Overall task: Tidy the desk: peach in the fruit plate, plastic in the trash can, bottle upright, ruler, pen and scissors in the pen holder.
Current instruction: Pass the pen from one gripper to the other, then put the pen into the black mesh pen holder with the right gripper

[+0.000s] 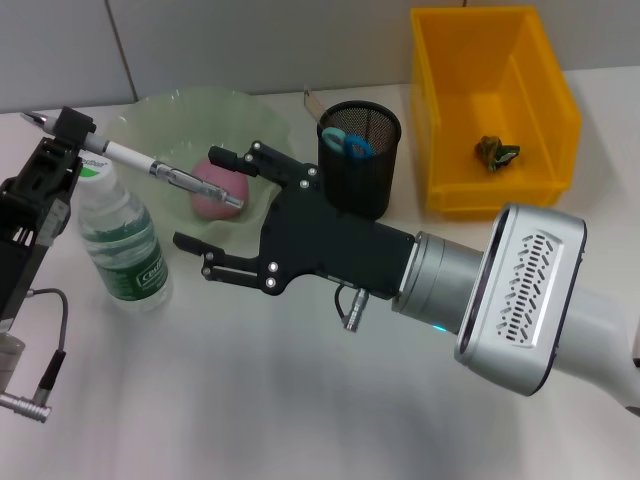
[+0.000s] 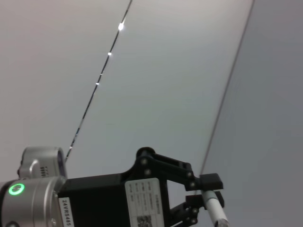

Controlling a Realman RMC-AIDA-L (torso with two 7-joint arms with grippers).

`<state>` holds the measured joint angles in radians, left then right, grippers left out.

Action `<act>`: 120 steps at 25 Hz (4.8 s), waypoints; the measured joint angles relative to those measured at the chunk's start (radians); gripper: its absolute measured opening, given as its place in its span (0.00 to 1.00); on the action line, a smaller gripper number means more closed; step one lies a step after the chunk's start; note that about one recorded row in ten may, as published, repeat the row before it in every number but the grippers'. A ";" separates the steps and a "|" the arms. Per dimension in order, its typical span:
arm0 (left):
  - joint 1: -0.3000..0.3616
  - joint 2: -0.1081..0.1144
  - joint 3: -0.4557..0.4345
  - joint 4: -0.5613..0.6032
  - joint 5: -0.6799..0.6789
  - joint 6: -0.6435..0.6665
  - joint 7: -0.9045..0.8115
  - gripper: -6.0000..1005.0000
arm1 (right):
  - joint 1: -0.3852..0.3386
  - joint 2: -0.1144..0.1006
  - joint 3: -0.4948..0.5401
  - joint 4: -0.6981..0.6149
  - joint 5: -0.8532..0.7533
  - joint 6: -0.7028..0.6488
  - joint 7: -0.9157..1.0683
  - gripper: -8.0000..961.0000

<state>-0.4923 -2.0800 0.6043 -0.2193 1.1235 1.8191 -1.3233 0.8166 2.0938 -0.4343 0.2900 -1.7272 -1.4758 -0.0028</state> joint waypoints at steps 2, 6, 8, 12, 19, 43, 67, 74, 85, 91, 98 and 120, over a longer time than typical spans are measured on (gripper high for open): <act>0.000 0.000 0.000 0.002 0.000 0.000 -0.002 0.15 | -0.003 0.000 0.009 0.000 -0.003 0.001 0.000 0.80; 0.000 0.000 0.000 0.005 -0.001 0.000 -0.004 0.15 | -0.004 0.000 0.012 0.001 -0.005 0.001 0.000 0.77; -0.001 0.000 0.000 0.006 -0.001 0.000 -0.004 0.15 | -0.004 0.000 0.013 0.002 -0.006 0.002 0.000 0.76; -0.001 0.000 0.000 0.006 -0.001 0.000 -0.005 0.15 | -0.003 0.000 0.014 0.002 -0.006 0.001 0.000 0.73; 0.002 0.000 0.000 0.004 0.000 0.000 -0.009 0.15 | -0.014 0.000 0.048 0.013 -0.007 -0.002 0.007 0.68; 0.003 0.000 0.001 -0.002 0.002 0.008 -0.023 0.15 | -0.017 0.000 0.058 0.021 -0.035 0.001 0.001 0.30; 0.009 0.000 0.006 -0.001 0.012 0.008 -0.046 0.15 | -0.013 0.000 0.071 0.021 -0.049 0.004 0.005 0.25; 0.010 0.000 0.009 0.005 0.012 0.008 -0.054 0.15 | -0.013 0.000 0.074 0.021 -0.050 0.000 0.004 0.15; 0.015 0.001 0.011 0.014 0.016 0.012 -0.062 0.22 | -0.017 0.000 0.082 0.021 -0.053 -0.003 0.003 0.14; 0.015 0.001 0.011 0.025 0.016 0.013 -0.077 0.38 | -0.017 0.000 0.082 0.021 -0.060 -0.003 0.003 0.14; 0.018 0.002 0.011 0.038 0.015 0.018 -0.079 0.65 | -0.017 0.000 0.084 0.021 -0.061 -0.003 0.003 0.14; 0.017 0.009 0.065 0.374 0.284 0.084 0.119 0.81 | -0.102 -0.005 0.251 0.010 -0.062 -0.107 0.122 0.15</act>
<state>-0.4748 -2.0707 0.6694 0.1550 1.4076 1.9036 -1.2045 0.7146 2.0892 -0.1835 0.2998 -1.7887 -1.5824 0.1192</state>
